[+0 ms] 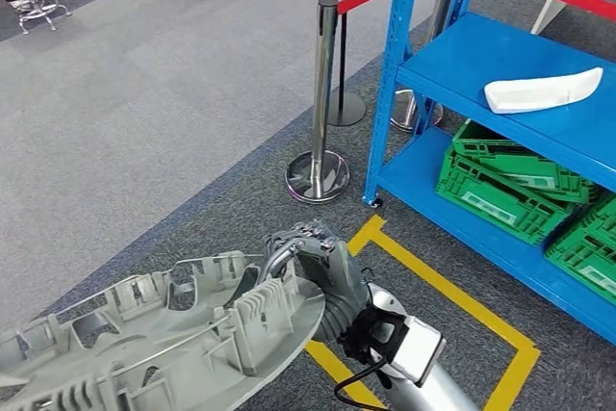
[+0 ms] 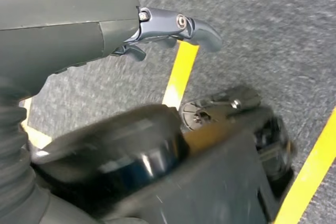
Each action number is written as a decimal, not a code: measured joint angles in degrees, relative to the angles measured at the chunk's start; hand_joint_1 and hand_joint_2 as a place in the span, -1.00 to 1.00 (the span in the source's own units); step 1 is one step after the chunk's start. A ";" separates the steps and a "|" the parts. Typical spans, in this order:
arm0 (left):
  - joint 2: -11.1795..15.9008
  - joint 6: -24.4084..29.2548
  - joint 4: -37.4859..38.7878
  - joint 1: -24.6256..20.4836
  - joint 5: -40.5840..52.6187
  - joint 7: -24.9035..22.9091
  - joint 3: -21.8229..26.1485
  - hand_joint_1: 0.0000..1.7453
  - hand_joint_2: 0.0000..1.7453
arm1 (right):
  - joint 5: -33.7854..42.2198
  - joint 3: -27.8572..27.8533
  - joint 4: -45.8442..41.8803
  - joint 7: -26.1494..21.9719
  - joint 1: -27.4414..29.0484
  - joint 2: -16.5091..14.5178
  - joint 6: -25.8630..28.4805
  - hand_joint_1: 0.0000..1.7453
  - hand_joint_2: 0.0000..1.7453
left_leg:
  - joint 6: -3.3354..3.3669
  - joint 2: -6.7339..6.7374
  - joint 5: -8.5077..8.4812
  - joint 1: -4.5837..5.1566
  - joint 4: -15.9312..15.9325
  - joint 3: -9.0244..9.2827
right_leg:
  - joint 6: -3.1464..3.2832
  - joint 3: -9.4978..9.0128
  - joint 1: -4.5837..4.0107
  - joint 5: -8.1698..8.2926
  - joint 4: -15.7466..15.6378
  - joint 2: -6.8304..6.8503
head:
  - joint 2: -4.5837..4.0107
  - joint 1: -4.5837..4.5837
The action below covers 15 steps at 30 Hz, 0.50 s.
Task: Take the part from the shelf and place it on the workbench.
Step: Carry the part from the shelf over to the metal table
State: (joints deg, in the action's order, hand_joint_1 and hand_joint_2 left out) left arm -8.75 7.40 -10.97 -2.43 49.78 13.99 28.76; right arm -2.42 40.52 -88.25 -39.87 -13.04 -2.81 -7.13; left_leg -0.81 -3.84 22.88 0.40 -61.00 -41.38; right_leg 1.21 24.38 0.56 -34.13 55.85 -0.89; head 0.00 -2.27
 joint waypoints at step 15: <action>-0.18 2.46 0.01 0.74 1.14 -0.45 -0.09 -1.00 1.00 | -0.02 0.38 0.03 0.03 -0.45 -0.03 -0.03 1.00 1.00 | 2.93 5.16 3.57 0.60 3.77 8.83 | -2.04 3.67 -0.56 -1.03 3.73 5.18 | 0.00 -0.21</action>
State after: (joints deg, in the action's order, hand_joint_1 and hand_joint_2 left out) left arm -8.93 9.86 -10.97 -1.69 50.92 13.54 28.67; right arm -2.44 40.90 -88.22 -39.83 -13.49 -2.84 -7.16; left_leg 2.13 1.32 26.45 1.00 -57.23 -32.55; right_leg -0.83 28.05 0.01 -35.16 59.58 4.29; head 0.00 -2.48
